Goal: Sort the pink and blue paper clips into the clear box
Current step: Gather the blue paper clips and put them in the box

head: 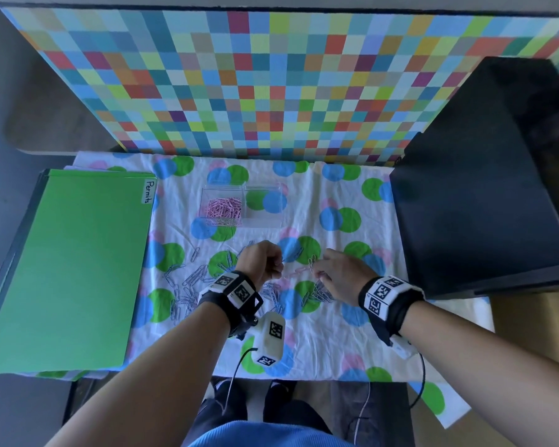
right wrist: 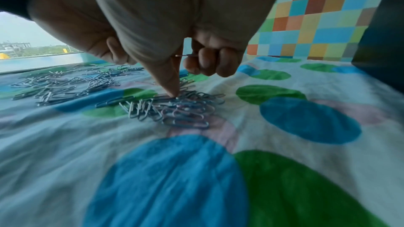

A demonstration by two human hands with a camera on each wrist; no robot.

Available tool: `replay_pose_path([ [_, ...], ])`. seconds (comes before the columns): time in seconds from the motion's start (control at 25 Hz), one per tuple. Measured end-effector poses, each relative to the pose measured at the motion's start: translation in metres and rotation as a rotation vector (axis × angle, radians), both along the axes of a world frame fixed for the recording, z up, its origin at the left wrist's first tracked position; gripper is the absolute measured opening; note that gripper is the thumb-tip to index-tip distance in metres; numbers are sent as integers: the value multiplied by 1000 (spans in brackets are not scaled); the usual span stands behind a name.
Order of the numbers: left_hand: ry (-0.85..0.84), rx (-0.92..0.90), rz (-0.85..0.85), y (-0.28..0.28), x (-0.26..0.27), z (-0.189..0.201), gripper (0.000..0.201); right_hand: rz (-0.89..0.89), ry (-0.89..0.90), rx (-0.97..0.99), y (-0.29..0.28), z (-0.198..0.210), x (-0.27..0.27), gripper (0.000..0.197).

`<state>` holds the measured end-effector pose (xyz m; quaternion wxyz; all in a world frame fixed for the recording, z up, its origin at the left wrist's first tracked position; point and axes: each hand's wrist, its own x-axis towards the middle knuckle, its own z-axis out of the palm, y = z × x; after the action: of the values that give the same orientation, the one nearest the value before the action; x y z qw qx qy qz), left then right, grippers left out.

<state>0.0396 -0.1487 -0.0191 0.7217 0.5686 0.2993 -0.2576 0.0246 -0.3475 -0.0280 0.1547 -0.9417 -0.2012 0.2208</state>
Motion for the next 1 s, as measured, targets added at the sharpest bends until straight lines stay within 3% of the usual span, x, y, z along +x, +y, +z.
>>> replay_pose_path([
  [0.2,42,-63,6,1,2,-4,18,16,28,-53,4,-4,3,14],
  [0.28,-62,186,-163,3,3,-9,17,-121,69,87,2,-4,2,12],
  [0.4,-365,794,-595,6,-2,-12,16,-408,103,327,-4,-4,3,6],
  [0.48,-484,918,-739,1,-4,-13,21,-605,192,472,-5,-5,4,9],
  [0.6,-508,1021,-828,-12,5,-15,22,-836,348,691,-3,-9,5,19],
  [0.68,-482,1110,-916,-21,11,-17,28,-931,407,784,2,-6,6,20],
  [0.8,-502,1185,-981,-26,15,-19,19,-1038,467,876,8,1,8,17],
  [0.92,-525,1156,-981,-22,16,-21,16,-1005,479,789,12,1,13,12],
  [1.0,-539,1089,-925,-17,18,-19,15,-772,303,475,14,-3,15,18],
])
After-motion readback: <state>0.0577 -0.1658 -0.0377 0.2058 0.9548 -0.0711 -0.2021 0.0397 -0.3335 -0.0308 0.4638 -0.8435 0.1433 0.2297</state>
